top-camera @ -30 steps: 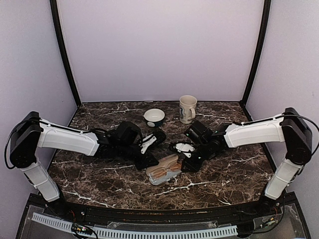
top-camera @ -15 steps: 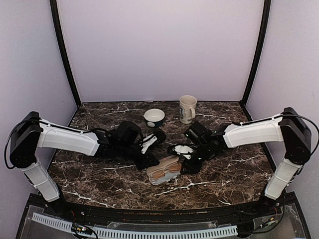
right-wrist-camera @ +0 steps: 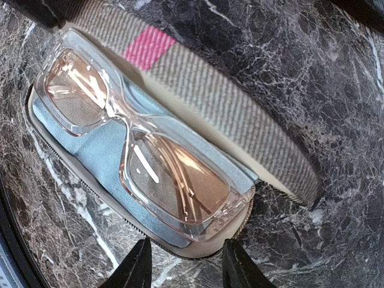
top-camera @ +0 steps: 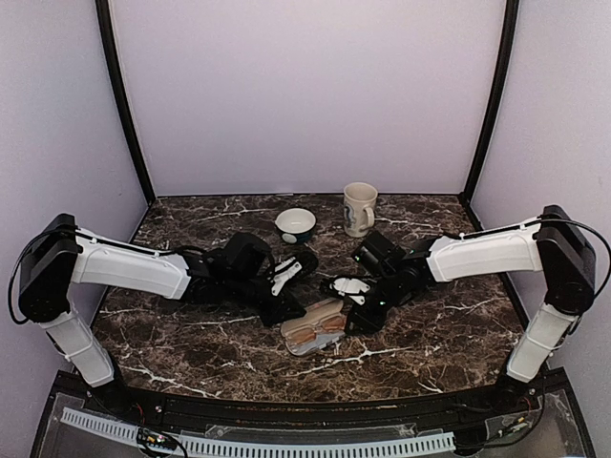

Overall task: Organize the sunglasses
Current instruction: Adjust the sunglasses in the sunglasses case.

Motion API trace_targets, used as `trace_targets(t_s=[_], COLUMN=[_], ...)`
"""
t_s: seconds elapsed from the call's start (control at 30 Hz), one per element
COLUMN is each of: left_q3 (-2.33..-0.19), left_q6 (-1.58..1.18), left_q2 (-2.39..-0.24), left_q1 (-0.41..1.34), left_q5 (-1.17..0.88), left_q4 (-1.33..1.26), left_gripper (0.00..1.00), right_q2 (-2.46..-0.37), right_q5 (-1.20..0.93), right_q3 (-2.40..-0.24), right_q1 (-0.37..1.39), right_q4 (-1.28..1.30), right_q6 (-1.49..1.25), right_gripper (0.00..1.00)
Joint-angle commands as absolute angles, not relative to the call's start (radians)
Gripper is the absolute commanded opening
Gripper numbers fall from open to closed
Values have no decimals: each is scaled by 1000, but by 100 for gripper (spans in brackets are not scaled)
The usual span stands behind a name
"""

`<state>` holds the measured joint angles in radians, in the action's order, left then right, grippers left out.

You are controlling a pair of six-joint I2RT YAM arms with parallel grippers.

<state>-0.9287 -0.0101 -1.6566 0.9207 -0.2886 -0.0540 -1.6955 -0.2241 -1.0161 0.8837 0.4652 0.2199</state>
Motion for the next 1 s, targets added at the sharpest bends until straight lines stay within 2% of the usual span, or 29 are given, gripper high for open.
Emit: trace_targets(t_s=[0.0,0.33,0.63,0.97], left_q3=[-942,-943,-952,-961], left_q6=[4,8,42,52], left_q2=[-1639,-1636,-1636,-1641], left_q1=[930,934,958,994], left_q5=[-291,-275,-264,-191], left_q4=[-53,-58,-55,-54], left_gripper=[15,15,15,15], right_q2=[-1704,-1660,-1555,-1538], right_q5=[-186,-240,-333,-326], right_q3=[-1051,-1023,-892,-784], right_q1=[886,861,809,802], right_q4=[462,424,240,140], right_q6=[185,135,-27,-222], right_gripper=[42,43,48,49])
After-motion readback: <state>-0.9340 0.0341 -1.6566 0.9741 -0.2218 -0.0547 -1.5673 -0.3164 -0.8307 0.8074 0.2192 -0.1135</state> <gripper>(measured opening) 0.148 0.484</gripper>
